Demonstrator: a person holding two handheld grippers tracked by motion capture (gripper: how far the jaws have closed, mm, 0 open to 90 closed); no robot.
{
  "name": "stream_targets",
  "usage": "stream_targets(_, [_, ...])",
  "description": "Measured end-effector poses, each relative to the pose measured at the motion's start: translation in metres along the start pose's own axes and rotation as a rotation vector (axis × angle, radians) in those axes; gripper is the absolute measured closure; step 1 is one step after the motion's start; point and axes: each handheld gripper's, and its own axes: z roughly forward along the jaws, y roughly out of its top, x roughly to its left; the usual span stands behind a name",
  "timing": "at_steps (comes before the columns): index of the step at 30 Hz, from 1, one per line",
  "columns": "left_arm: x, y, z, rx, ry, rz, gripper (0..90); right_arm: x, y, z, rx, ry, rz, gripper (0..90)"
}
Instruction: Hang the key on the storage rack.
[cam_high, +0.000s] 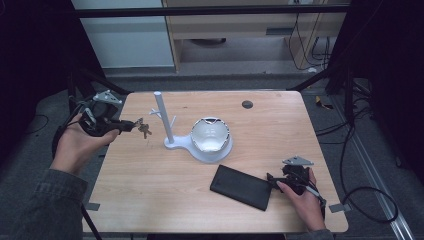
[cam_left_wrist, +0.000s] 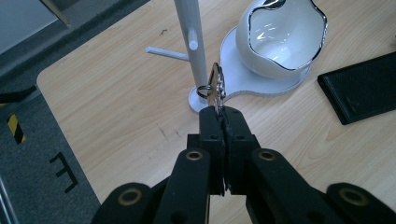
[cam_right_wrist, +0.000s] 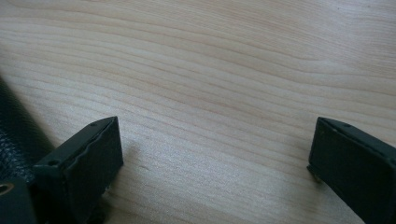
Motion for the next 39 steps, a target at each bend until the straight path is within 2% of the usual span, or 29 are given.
stream_targets(6, [0.001, 0.012, 0.000, 0.008, 0.008, 0.002, 87.9, 0.000, 0.000, 0.000, 0.000, -0.003, -0.002, 3.0])
stream_targets(14, [0.006, 0.024, 0.014, 0.033, 0.027, 0.002, 87.9, 0.000, 0.000, 0.000, -0.001, -0.003, -0.003, 3.0])
stream_targets(28, [0.010, 0.031, 0.022, 0.034, 0.050, 0.001, 87.9, 0.000, 0.000, 0.000, -0.001, -0.002, -0.005, 3.0])
stream_targets(32, [0.009, 0.032, 0.024, 0.052, 0.044, -0.001, 87.9, 0.000, 0.000, 0.000, -0.001, -0.003, -0.005, 3.0])
stream_targets(39, [0.009, 0.034, 0.027, 0.038, 0.052, 0.005, 87.9, 0.000, 0.000, 0.000, -0.001, -0.003, -0.005, 3.1])
